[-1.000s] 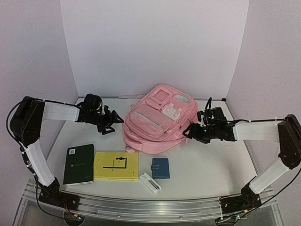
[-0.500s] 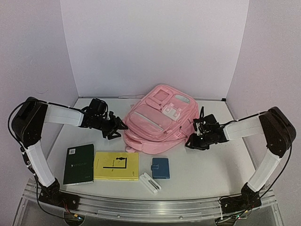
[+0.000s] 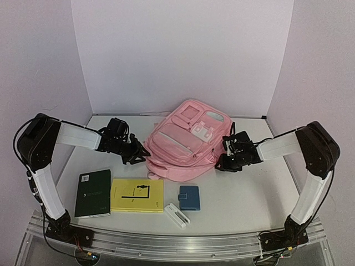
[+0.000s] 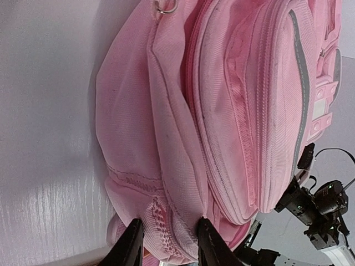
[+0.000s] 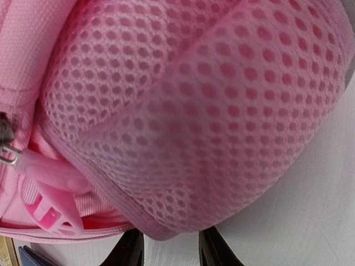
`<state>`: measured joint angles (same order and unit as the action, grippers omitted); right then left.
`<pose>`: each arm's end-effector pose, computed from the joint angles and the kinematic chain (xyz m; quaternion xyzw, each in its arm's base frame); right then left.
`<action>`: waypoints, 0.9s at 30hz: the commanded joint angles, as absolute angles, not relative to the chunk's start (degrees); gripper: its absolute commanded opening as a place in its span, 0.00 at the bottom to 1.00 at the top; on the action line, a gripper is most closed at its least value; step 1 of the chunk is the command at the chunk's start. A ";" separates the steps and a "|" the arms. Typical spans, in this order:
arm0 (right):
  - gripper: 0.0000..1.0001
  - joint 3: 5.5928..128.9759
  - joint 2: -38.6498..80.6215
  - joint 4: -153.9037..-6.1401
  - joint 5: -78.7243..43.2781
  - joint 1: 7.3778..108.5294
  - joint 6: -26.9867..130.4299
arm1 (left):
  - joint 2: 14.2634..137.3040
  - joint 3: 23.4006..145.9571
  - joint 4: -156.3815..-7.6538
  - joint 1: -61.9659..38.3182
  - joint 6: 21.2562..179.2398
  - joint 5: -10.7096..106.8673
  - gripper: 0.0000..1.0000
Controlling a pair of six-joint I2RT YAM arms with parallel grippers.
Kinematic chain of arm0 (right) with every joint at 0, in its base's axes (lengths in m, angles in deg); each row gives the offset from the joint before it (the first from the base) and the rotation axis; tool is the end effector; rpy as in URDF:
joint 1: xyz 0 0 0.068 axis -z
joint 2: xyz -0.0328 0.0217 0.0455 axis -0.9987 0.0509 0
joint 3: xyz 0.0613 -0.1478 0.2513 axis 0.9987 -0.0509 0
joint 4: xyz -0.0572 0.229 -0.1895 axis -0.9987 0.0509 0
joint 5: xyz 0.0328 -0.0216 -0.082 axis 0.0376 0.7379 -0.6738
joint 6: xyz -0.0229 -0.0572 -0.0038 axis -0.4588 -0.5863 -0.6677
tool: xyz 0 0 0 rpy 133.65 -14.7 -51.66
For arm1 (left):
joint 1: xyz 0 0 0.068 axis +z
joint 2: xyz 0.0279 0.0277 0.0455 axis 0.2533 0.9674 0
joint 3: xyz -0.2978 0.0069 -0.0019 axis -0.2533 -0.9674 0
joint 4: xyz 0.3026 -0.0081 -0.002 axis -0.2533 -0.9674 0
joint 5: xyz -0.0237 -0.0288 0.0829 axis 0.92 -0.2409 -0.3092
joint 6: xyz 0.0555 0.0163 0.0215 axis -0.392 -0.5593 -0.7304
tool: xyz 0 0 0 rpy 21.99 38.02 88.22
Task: Pack the student bag
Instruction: Adjust the student bag at the center of the board.
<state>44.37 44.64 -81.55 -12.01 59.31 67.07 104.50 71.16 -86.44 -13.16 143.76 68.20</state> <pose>0.3433 0.1930 0.1105 -0.0845 0.9335 0.2391 0.2537 0.3550 -0.2124 0.1457 -0.1274 0.8998 -0.4025 0.1102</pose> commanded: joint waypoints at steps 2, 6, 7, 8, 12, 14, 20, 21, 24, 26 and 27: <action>0.28 47.46 47.74 -82.73 -13.38 59.53 64.82 | 105.75 73.15 -85.08 -13.28 143.97 67.71 0.28; 0.18 47.55 47.81 -82.81 -13.45 59.51 64.54 | 106.09 73.42 -85.09 -13.31 143.96 67.71 0.20; 0.15 47.47 47.66 -82.81 -13.58 59.55 64.50 | 106.18 73.47 -85.09 -13.28 144.02 67.70 0.17; 0.12 47.38 47.37 -82.76 -13.62 59.56 64.50 | 106.27 73.55 -85.15 -13.28 144.03 67.78 0.13; 0.04 46.67 45.74 -82.60 -13.72 59.49 65.12 | 106.37 73.59 -85.05 -13.35 144.57 67.77 0.03; 0.00 45.90 44.69 -82.47 -13.36 59.37 65.66 | 106.30 73.57 -84.81 -13.35 144.91 67.66 0.00; 0.00 44.48 40.63 -79.36 -14.11 55.83 67.56 | 105.94 73.58 -84.34 -13.93 146.24 66.66 0.00; 0.00 44.50 40.08 -78.38 -14.74 54.74 67.95 | 105.88 73.68 -83.24 -14.02 146.48 66.55 0.00; 0.00 45.39 38.85 -75.52 -16.73 51.83 69.35 | 105.80 74.06 -82.24 -14.24 146.98 66.05 0.00; 0.00 46.58 38.49 -73.53 -17.57 49.44 70.43 | 105.62 74.50 -82.18 -14.43 147.18 65.77 0.00; 0.00 47.20 38.48 -72.51 -17.90 48.21 70.94 | 105.55 74.65 -82.12 -14.58 147.24 65.59 0.00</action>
